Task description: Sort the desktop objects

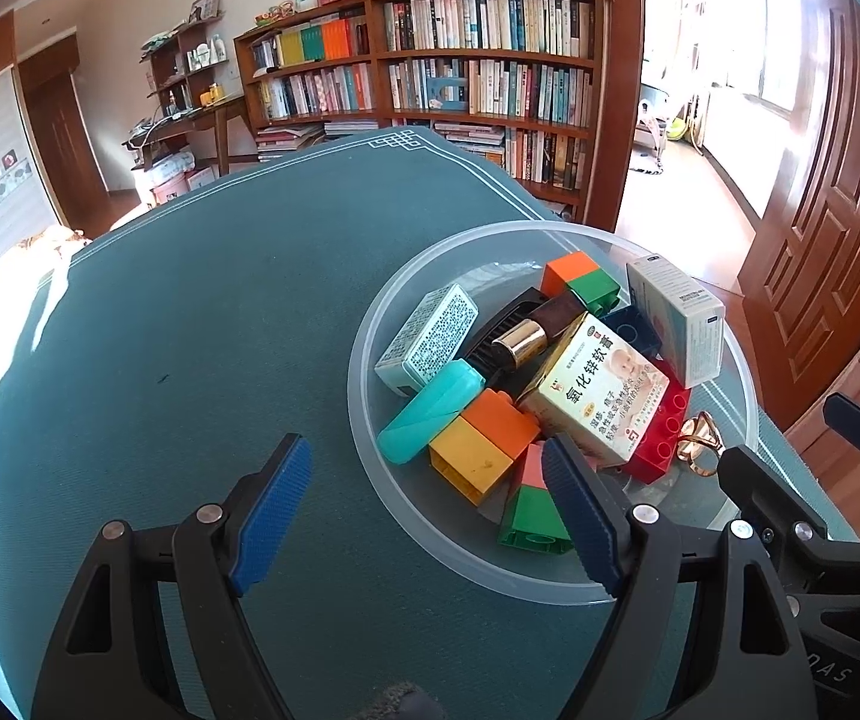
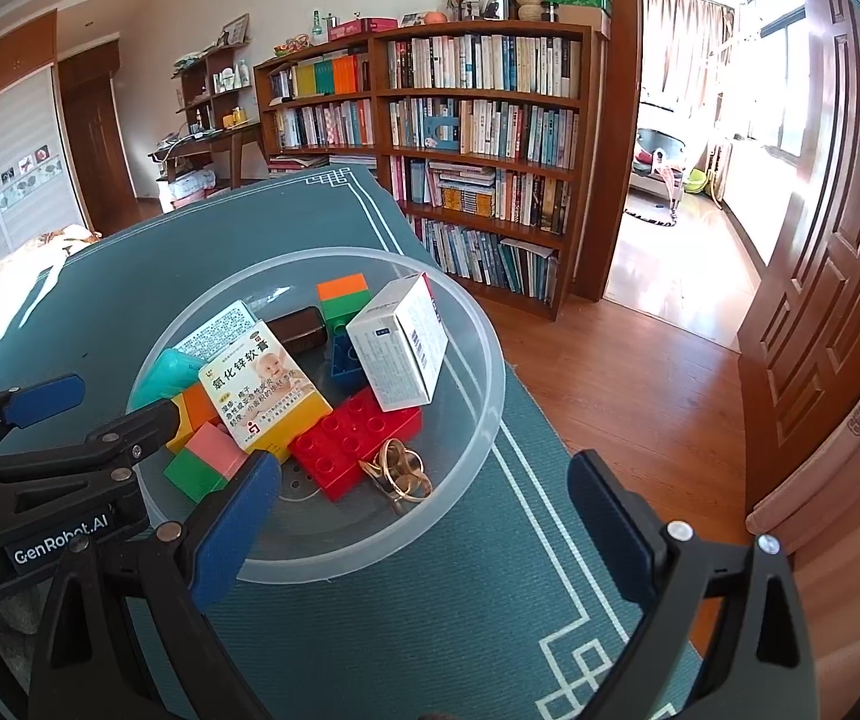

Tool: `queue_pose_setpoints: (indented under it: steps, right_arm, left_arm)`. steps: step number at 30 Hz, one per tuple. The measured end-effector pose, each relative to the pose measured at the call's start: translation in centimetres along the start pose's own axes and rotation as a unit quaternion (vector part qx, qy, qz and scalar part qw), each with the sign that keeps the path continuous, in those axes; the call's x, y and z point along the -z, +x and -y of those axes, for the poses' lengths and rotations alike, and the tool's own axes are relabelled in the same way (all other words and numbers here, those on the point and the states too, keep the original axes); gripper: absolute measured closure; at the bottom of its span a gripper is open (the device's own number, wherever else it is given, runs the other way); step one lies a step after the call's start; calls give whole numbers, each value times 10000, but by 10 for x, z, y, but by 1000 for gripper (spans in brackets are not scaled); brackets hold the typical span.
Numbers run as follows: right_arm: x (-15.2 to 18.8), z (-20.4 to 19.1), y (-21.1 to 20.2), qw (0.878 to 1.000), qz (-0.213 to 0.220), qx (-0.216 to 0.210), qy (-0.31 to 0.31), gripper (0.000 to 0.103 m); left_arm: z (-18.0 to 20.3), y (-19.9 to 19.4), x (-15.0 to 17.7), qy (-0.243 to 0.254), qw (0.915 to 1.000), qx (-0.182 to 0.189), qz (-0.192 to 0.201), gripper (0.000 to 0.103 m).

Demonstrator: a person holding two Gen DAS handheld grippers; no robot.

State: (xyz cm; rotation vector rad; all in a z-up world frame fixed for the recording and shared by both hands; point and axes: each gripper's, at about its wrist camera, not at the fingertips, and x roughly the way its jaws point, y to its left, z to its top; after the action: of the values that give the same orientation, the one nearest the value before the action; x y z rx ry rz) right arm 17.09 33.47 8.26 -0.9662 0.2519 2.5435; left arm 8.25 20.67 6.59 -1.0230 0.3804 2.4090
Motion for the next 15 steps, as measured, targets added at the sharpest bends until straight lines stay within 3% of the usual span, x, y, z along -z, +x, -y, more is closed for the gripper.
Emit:
queue_pose_setpoints:
  steps: [15]
  right_arm:
    - [0, 4, 0, 10000, 0, 15, 40, 5]
  left_arm:
    - [1, 0, -3, 48, 10000, 55, -42, 21]
